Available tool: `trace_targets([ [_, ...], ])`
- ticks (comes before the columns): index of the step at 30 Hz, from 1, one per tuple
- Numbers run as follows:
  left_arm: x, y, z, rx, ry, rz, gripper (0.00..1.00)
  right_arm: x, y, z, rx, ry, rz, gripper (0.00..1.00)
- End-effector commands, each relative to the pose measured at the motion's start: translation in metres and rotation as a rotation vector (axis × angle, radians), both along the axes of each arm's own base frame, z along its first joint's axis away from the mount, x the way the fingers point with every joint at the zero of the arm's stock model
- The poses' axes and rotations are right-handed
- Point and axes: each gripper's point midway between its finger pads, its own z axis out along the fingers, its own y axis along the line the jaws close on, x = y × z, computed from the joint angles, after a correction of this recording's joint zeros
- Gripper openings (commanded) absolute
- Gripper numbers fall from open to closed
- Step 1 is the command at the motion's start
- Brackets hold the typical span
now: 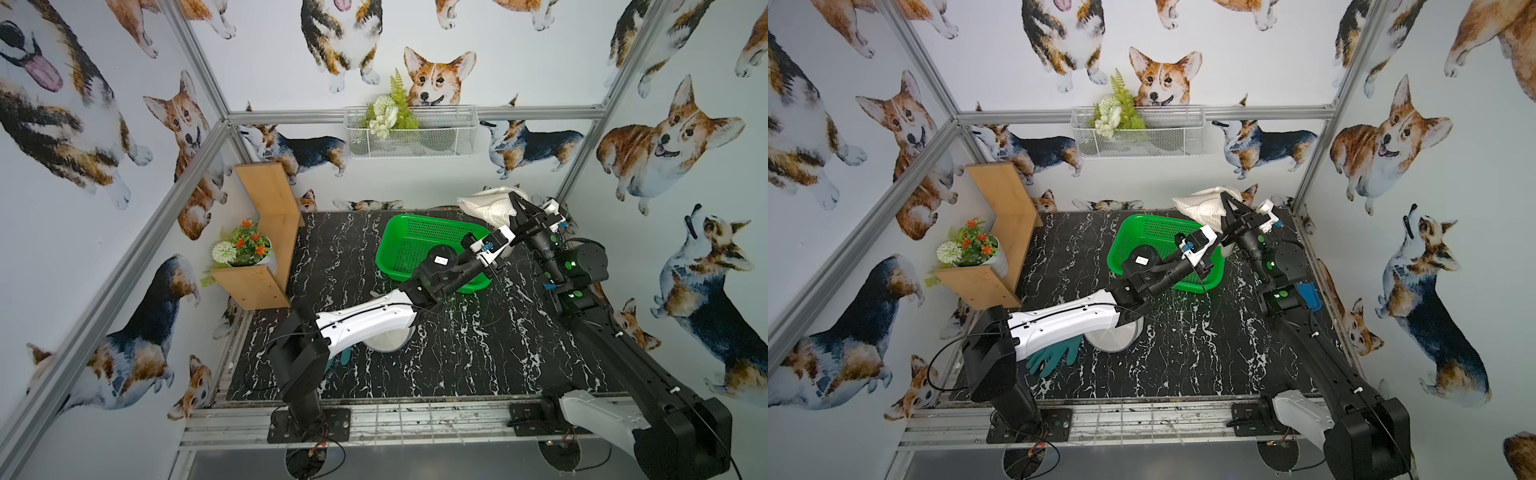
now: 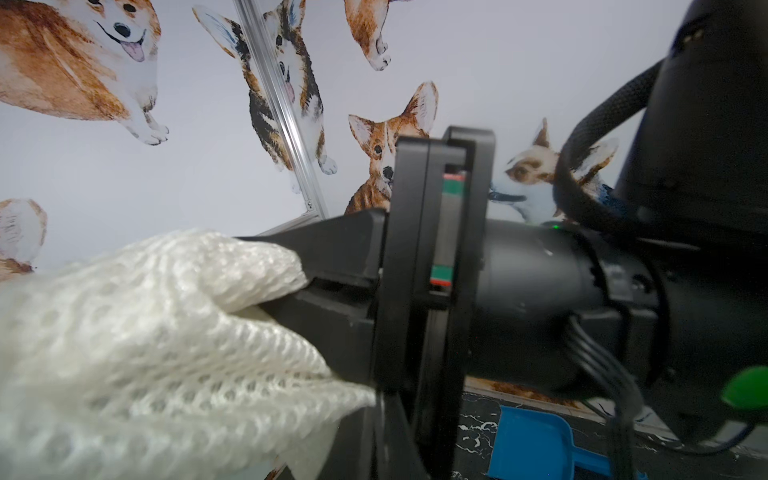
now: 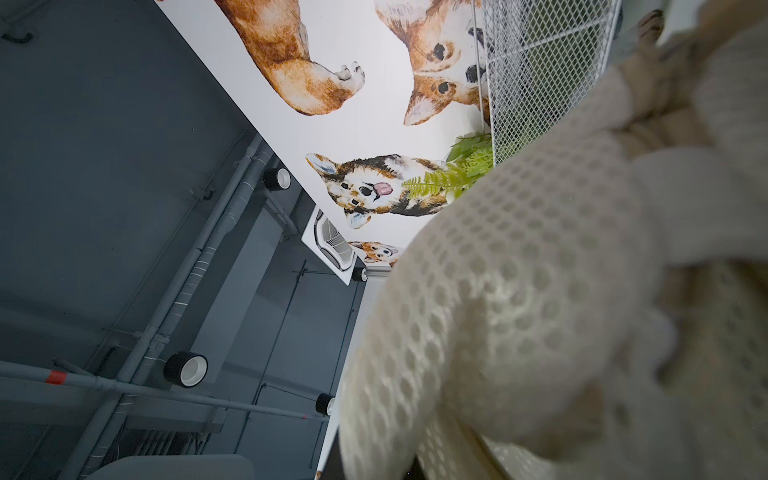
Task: Turn the laundry bag inside out
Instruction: Turn over the laundry bag.
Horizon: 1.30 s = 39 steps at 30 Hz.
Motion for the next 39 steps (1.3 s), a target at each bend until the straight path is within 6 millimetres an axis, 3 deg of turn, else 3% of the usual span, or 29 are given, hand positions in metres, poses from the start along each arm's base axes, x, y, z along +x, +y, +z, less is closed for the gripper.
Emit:
trace_targets([
  [1,-0.019,0.009,0.017,-0.041,-0.051,-0.067,0.11,0.004,0.004,-0.024,-0.113,0.048,-0.004,0.00],
  [2,-0.014,0.015,0.007,-0.030,-0.027,-0.045,0.21,0.003,0.001,-0.026,-0.145,0.045,-0.015,0.00],
  [3,-0.017,0.030,0.014,-0.046,-0.024,-0.029,0.31,0.004,-0.004,-0.030,-0.182,0.043,-0.028,0.00],
  [6,-0.017,0.060,0.001,-0.026,0.033,0.013,0.49,0.004,-0.017,-0.043,-0.318,0.039,-0.062,0.00],
  [9,-0.019,0.090,-0.010,-0.004,0.109,0.050,0.58,0.004,-0.022,-0.058,-0.464,0.023,-0.056,0.00],
  [12,-0.017,0.119,-0.009,-0.038,0.222,0.085,0.63,0.005,-0.014,-0.072,-0.659,-0.014,-0.026,0.00],
  [15,-0.002,0.142,0.001,-0.120,0.410,0.124,0.66,0.003,-0.004,-0.078,-0.804,-0.078,0.022,0.00],
  [17,0.011,0.151,0.005,-0.176,0.570,0.116,0.62,0.000,0.003,-0.077,-0.841,-0.134,0.052,0.00],
  [21,0.029,0.151,0.009,-0.277,0.873,0.007,0.41,-0.006,0.014,-0.072,-0.863,-0.220,0.118,0.00],
  [24,0.037,0.148,0.006,-0.357,1.045,-0.060,0.34,-0.009,0.018,-0.068,-0.870,-0.258,0.139,0.00],
  [28,0.036,0.136,-0.001,-0.384,1.202,-0.151,0.35,-0.015,0.021,-0.062,-0.863,-0.297,0.157,0.00],
  [31,0.036,0.127,-0.013,-0.345,1.283,-0.174,0.46,-0.018,0.023,-0.059,-0.852,-0.321,0.167,0.00],
  [35,0.043,0.134,-0.028,-0.313,1.293,-0.081,0.55,-0.023,0.025,-0.053,-0.829,-0.348,0.181,0.00],
  [39,0.051,0.146,-0.037,-0.309,1.302,-0.022,0.58,-0.027,0.026,-0.046,-0.809,-0.370,0.187,0.00],
])
